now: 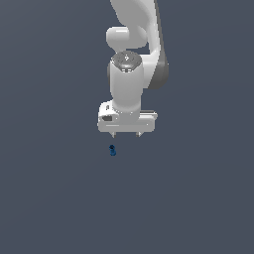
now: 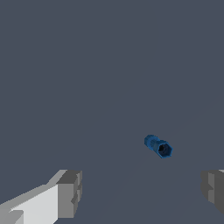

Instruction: Pick up the object and move it to a goal position.

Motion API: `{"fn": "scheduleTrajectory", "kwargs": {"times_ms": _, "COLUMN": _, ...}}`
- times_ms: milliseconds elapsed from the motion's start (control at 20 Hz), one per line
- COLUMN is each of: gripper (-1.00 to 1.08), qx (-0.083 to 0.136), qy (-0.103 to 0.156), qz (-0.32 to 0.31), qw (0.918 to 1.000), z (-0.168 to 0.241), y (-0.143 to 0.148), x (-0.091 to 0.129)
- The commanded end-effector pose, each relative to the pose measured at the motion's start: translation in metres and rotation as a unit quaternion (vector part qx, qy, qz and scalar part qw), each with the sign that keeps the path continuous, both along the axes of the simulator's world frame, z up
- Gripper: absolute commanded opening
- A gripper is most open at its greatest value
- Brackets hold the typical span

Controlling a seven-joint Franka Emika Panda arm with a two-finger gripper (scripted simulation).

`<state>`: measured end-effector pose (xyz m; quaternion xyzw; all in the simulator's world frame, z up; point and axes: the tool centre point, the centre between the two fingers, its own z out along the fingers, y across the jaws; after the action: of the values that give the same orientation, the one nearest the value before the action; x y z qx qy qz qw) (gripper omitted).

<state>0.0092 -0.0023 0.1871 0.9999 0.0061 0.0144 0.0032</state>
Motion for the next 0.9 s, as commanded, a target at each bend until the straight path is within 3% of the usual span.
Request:
{"fn": "scheduleTrajectory", "kwargs": {"times_ms": 0, "gripper": 1.00, "qx": 0.000, "qy": 0.000, "qz": 0.000, "qw": 1.0000, "z": 0.000, "y": 0.000, "x": 0.000}}
{"fn": "scheduleTrajectory", "kwargs": {"times_ms": 850, "gripper": 1.00, "qx": 0.003, "qy": -0.010, "qz": -0.026, "qw": 0.9996, "z": 0.004, "y": -0.021, "x": 0.001}}
